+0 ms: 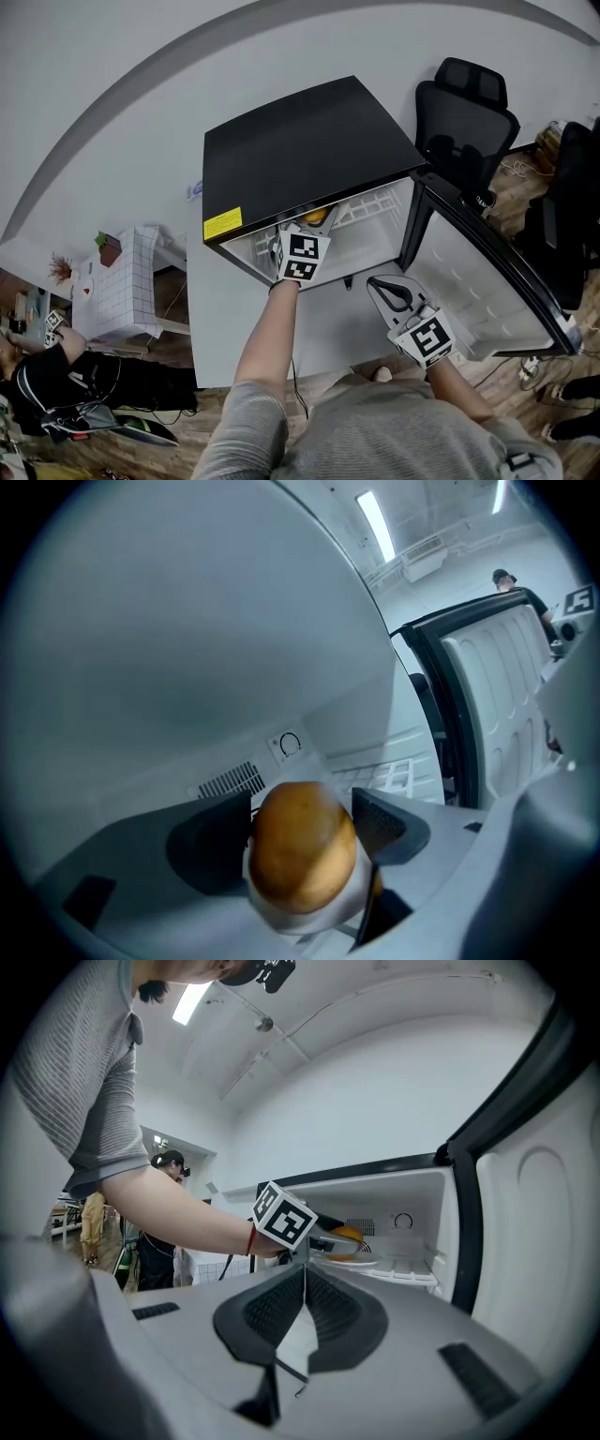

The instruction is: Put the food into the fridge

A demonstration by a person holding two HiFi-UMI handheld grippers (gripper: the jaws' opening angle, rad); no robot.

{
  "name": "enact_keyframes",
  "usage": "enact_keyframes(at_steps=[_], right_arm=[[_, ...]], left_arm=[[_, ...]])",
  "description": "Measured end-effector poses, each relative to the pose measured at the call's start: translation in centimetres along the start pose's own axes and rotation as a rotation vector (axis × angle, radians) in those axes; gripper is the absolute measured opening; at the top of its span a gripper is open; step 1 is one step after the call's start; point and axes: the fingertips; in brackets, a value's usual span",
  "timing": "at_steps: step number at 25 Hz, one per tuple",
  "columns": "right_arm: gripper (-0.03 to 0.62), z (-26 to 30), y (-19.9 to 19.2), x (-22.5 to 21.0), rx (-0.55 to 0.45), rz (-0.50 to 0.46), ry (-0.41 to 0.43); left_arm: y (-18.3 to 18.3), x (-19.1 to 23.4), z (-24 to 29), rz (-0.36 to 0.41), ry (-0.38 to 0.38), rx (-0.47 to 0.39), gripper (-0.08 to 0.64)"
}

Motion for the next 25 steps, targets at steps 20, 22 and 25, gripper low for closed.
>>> enact_keyframes(at_steps=[20,22,25], right_arm=[[0.012,-0.9,0.0,-0.3,-0.047,0.005,0.011],[0.012,-1.1,-0.3,-0.4,-0.04,0.01,0.001],[0.012,-1.1,-0.2,-0.2,-0.045,0.002,0.008]], left_arm=[[-0.2,0.0,-0.2,0.008,0.015,0.023,0.347],[-0.2,0.0,-0.4,0.008,0.017,0.023,0.347],[-0.1,0.1,-1.0,0.005,0.029,0.016,0.347]])
Point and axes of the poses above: the fingertips, and each gripper's own axes: z forward along the fingers, x to its left, y out of its top, and after that the axes turned 13 degrees about z, right-handed
